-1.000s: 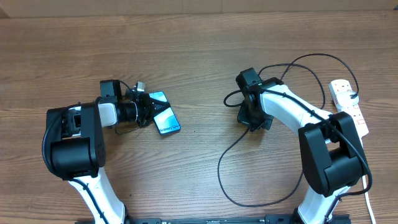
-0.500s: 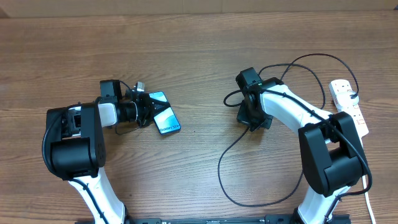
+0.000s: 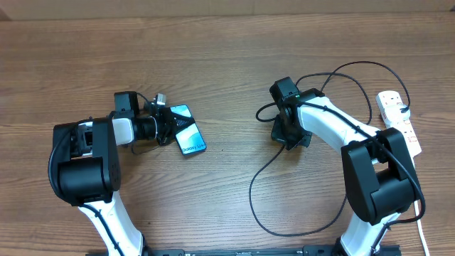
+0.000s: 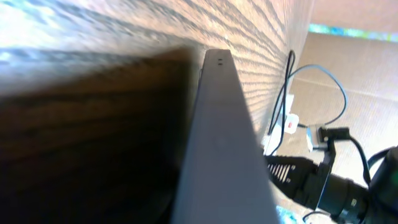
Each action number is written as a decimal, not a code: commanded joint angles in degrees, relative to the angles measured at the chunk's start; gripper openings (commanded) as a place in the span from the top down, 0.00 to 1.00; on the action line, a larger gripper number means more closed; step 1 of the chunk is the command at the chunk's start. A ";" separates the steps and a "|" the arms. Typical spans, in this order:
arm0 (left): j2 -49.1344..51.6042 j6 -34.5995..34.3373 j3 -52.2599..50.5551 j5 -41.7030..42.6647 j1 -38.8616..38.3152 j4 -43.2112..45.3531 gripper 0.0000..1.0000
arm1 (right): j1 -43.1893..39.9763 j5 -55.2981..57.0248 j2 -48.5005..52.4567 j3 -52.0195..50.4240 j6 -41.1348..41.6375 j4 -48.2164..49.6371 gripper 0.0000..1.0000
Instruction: Plug charger to phone and switch on socket
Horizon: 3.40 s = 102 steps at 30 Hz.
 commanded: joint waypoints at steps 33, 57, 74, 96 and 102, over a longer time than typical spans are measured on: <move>-0.74 -11.98 -1.73 31.93 -0.15 10.21 0.96 | 1.33 -61.40 -14.99 -1.38 -35.60 -5.53 0.96; -18.47 -32.33 -1.70 27.98 -2.38 15.78 0.96 | 7.63 -79.34 -14.99 -1.38 -37.40 0.02 0.96; -18.47 -54.29 -1.70 24.90 -5.62 37.05 0.96 | 9.81 -75.87 -14.99 -1.38 -12.41 20.31 0.96; -18.47 -59.34 -1.70 25.07 -6.14 47.84 0.96 | 9.79 -71.36 -14.99 -1.38 -5.16 28.09 0.96; -18.47 -59.39 -1.70 25.09 -6.03 52.50 0.96 | 9.79 -72.04 -14.99 -1.38 -5.05 27.98 0.96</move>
